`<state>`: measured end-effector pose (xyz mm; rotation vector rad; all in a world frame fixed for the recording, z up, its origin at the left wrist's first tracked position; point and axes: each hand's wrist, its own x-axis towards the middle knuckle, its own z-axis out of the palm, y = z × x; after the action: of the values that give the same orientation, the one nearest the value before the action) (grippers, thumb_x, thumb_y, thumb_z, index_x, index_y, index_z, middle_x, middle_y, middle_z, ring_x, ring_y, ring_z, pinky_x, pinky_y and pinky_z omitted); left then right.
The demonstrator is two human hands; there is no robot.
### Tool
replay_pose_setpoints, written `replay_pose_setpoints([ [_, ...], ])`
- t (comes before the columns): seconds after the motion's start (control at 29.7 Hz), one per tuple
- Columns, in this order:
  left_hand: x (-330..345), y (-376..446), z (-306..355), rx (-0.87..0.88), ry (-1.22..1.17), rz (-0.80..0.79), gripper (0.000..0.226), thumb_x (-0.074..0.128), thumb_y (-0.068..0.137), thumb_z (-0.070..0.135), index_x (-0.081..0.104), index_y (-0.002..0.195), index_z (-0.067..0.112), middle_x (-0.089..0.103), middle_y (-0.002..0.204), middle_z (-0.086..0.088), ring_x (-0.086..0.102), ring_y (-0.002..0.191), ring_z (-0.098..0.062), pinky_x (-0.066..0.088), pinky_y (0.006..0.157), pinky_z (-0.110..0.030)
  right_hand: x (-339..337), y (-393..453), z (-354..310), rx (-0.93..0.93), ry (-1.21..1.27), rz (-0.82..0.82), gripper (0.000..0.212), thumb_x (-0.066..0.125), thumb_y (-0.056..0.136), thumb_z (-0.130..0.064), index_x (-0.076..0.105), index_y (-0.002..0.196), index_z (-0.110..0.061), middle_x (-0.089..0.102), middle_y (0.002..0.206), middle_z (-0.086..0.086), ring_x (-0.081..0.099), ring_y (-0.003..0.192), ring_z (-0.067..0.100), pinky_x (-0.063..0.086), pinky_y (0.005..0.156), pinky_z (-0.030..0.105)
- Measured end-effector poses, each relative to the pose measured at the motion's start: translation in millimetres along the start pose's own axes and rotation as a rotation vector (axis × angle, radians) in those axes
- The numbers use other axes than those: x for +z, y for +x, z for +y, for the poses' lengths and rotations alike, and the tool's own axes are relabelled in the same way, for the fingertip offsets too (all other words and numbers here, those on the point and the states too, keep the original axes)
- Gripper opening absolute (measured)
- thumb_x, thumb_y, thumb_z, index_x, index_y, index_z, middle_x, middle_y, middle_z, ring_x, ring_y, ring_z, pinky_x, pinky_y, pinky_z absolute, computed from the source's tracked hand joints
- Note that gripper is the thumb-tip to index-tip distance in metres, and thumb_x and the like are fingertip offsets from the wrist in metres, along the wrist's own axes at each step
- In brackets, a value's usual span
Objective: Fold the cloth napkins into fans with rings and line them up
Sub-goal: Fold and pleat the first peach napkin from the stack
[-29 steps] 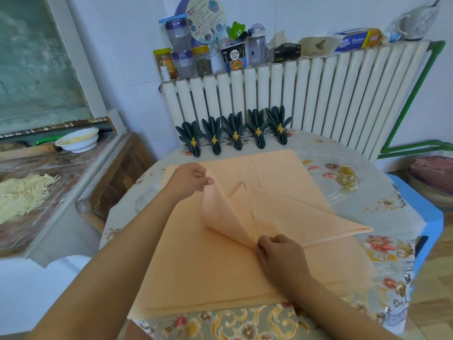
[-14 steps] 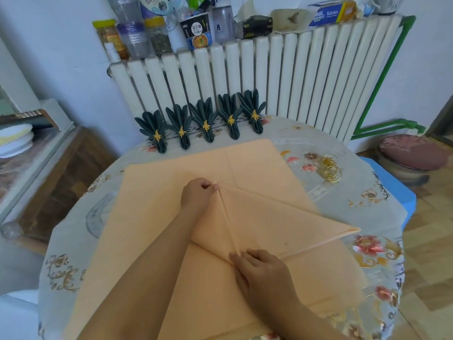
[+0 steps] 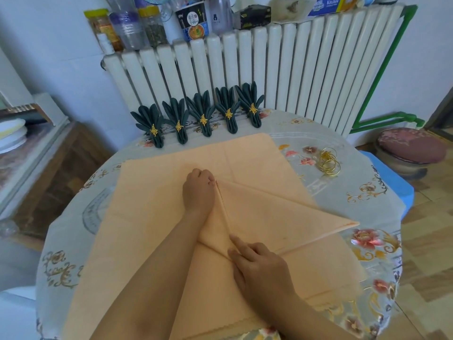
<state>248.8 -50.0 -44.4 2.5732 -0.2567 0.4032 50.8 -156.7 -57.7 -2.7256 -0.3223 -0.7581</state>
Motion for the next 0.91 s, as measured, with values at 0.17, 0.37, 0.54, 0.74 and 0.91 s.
replay_pose_setpoints([
  [0.17, -11.2, -15.1, 9.2, 0.12, 0.193, 0.003, 0.028, 0.044, 0.095, 0.013, 0.07, 0.104, 0.01, 0.062, 0.11, -0.005, 0.048, 0.104, -0.025, 0.028, 0.087, -0.034, -2.4, -0.5, 0.9, -0.008, 0.033, 0.011, 0.027, 0.052, 0.072, -0.029, 0.075, 0.085, -0.024, 0.071, 0.091, -0.015, 0.062, 0.069, 0.012, 0.047, 0.047, 0.019],
  [0.37, -22.5, -51.5, 21.5, 0.112, 0.331, -0.413, 0.056, 0.024, 0.102, 0.034, 0.017, 0.152, 0.01, 0.016, 0.159, -0.006, 0.011, 0.146, -0.02, 0.003, 0.117, -0.036, -5.8, 0.2, 2.9, -0.029, 0.045, -0.013, 0.021, 0.06, 0.069, -0.027, 0.076, 0.082, -0.024, 0.071, 0.086, -0.014, 0.062, 0.067, 0.014, 0.048, 0.047, 0.02],
  [0.54, -17.1, -59.2, 15.5, 0.089, 0.354, -0.513, 0.064, 0.016, 0.1, 0.047, -0.002, 0.154, 0.016, -0.005, 0.161, -0.003, -0.006, 0.148, -0.014, -0.006, 0.119, -0.038, -12.0, 2.8, 2.1, 0.007, 0.038, -0.127, 0.033, 0.045, 0.074, -0.03, 0.076, 0.082, -0.025, 0.072, 0.085, -0.014, 0.061, 0.066, 0.014, 0.049, 0.047, 0.021],
  [0.74, -17.1, -63.7, 15.1, 0.097, 0.36, -0.481, 0.065, 0.017, 0.1, 0.05, 0.001, 0.154, 0.018, -0.002, 0.161, -0.002, -0.003, 0.148, -0.013, -0.004, 0.119, -0.037, -36.4, 26.0, 22.0, 0.093, 0.107, -0.216, 0.025, 0.053, 0.082, -0.027, 0.076, 0.089, -0.022, 0.073, 0.09, -0.006, 0.063, 0.08, 0.022, 0.051, 0.062, 0.031],
  [0.91, -19.0, -63.1, 10.9, 0.094, 0.363, -0.466, 0.065, 0.018, 0.1, 0.05, 0.001, 0.154, 0.019, -0.002, 0.161, -0.001, -0.002, 0.148, -0.012, -0.003, 0.119, -0.037, -53.6, 54.7, 86.3, 0.392, -0.078, -0.376, 0.039, 0.047, 0.091, -0.02, 0.052, 0.129, -0.022, 0.058, 0.121, 0.002, 0.048, 0.112, 0.024, 0.04, 0.09, 0.033],
])
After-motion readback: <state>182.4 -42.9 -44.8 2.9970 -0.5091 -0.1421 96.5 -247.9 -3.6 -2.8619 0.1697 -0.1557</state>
